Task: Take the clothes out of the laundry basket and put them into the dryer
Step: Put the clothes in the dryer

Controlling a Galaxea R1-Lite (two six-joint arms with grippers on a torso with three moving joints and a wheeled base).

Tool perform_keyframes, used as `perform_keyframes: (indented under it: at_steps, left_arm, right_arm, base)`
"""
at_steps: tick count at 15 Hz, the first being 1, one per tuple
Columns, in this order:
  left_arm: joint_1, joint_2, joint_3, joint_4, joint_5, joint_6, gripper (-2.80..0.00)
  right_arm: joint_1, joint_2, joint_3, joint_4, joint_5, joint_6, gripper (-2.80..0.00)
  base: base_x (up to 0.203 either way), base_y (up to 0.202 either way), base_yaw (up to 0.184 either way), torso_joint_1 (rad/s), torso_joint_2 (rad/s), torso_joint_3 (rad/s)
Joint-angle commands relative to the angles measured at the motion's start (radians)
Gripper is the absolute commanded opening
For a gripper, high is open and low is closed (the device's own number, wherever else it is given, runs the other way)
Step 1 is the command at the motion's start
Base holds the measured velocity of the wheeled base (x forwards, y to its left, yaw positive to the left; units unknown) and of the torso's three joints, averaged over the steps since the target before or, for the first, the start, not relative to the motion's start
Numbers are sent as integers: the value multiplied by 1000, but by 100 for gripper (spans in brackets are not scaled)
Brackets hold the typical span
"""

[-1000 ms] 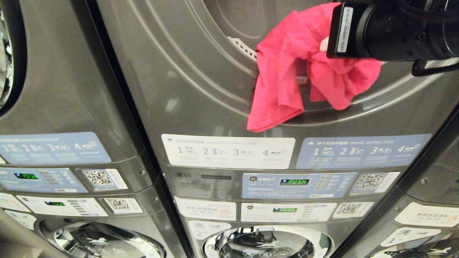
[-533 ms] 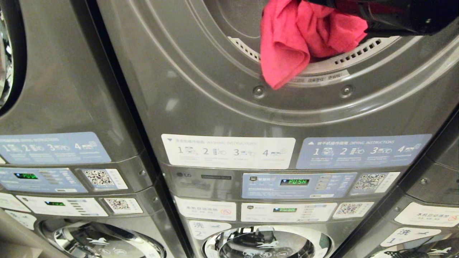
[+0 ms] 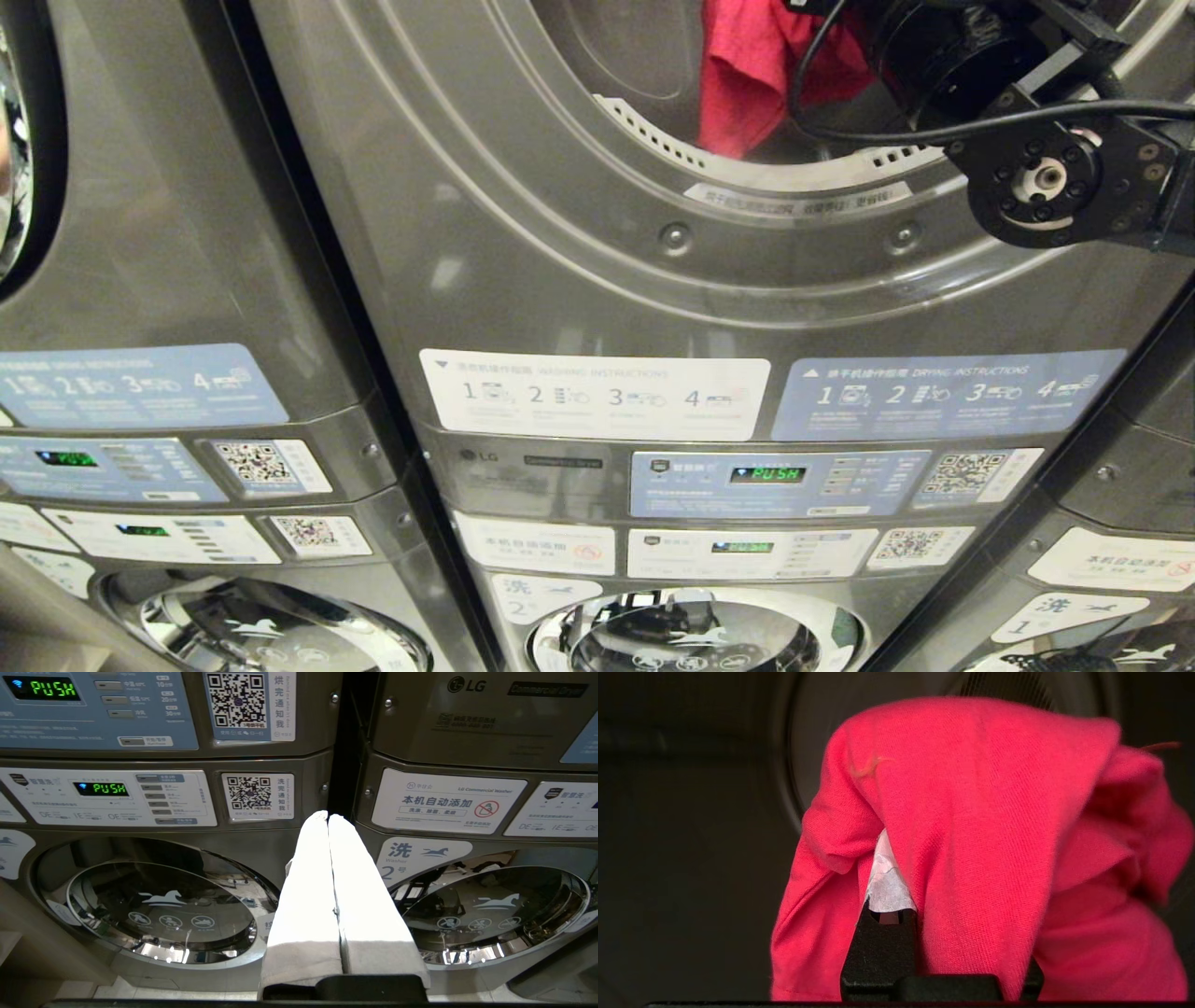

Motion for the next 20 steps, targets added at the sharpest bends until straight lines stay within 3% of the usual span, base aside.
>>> perform_keyframes:
  at_steps: [1, 2, 12, 20]
  left_arm:
    - [0, -2, 0, 0, 0, 0, -280]
    - [0, -2, 0, 0, 0, 0, -280]
    - [0, -2, 0, 0, 0, 0, -280]
    - [0, -2, 0, 0, 0, 0, -280]
  right_arm:
    - [-3, 12, 0, 64, 0, 20, -280]
    - [-2, 11, 0, 85, 0, 37, 0]
    - [8, -103, 1, 429, 10, 141, 0]
    - [35, -229, 0, 979, 62, 181, 0]
  base:
    - [0, 0, 0, 0, 0, 0]
    - [0, 0, 0, 0, 0, 0]
    - [0, 0, 0, 0, 0, 0]
    - [0, 0, 0, 0, 0, 0]
